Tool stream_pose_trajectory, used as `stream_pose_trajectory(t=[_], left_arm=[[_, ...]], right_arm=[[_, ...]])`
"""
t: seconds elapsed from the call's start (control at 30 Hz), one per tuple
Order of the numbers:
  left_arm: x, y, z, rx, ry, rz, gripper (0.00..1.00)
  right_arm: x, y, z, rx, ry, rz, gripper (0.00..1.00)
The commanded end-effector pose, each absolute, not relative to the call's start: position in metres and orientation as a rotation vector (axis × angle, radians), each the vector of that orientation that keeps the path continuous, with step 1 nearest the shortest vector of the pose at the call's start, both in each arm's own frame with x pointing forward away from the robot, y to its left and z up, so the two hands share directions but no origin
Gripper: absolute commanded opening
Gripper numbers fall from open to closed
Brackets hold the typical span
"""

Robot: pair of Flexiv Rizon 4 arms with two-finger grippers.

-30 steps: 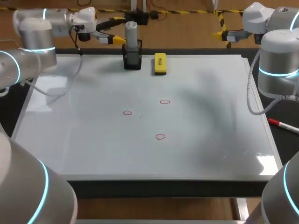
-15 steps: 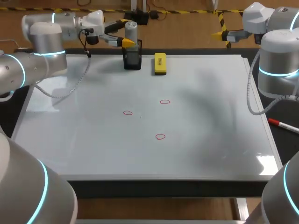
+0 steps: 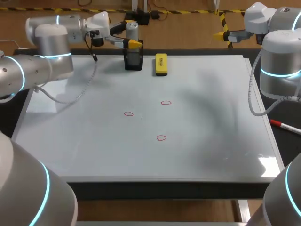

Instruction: Pick up the inspection probe, press it on each red-marked spot on the whiteboard one by one, put down the probe, pick up the eraser, and wipe off all the red marks.

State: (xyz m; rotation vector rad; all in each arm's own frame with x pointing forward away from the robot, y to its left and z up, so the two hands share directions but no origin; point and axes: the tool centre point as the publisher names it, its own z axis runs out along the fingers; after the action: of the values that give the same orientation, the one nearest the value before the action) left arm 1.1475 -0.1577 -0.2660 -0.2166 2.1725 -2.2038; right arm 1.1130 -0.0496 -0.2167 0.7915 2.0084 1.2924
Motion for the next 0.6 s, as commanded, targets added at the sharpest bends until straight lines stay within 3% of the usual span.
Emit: stream_pose_trajectory(t=[0.03, 0.13, 0.17, 0.2, 0.23, 0.27, 0.3, 0.33, 0.6], left_arm=[[1.142, -0.158, -0.265, -0.258, 2.156, -2.174, 1.0], [1.142, -0.156, -0.265, -0.252, 2.161, -2.17, 0.96], [1.143, -0.156, -0.264, -0.25, 2.162, -2.169, 0.82], [1.142, -0.155, -0.264, -0.248, 2.161, -2.169, 0.8], [1.142, -0.154, -0.263, -0.245, 2.161, -2.169, 0.68], [1.141, -0.154, -0.263, -0.234, 2.16, -2.173, 0.43], [1.141, -0.153, -0.262, -0.232, 2.16, -2.172, 0.29], [1.14, -0.152, -0.262, -0.215, 2.153, -2.183, 0.0], [1.14, -0.147, -0.261, -0.17, 2.159, -2.189, 0.0]], right_arm=[[1.113, -0.05, -0.217, 0.791, 2.01, 1.292, 1.0], [1.113, -0.05, -0.217, 0.791, 2.01, 1.292, 1.0], [1.113, -0.05, -0.217, 0.791, 2.01, 1.292, 1.0], [1.113, -0.05, -0.217, 0.791, 2.01, 1.292, 1.0], [1.113, -0.05, -0.217, 0.791, 2.01, 1.292, 1.0], [1.113, -0.05, -0.217, 0.791, 2.01, 1.292, 1.0], [1.113, -0.05, -0.217, 0.791, 2.01, 1.292, 1.0], [1.113, -0.05, -0.217, 0.791, 2.01, 1.292, 1.0], [1.113, -0.05, -0.217, 0.791, 2.01, 1.292, 1.0]])
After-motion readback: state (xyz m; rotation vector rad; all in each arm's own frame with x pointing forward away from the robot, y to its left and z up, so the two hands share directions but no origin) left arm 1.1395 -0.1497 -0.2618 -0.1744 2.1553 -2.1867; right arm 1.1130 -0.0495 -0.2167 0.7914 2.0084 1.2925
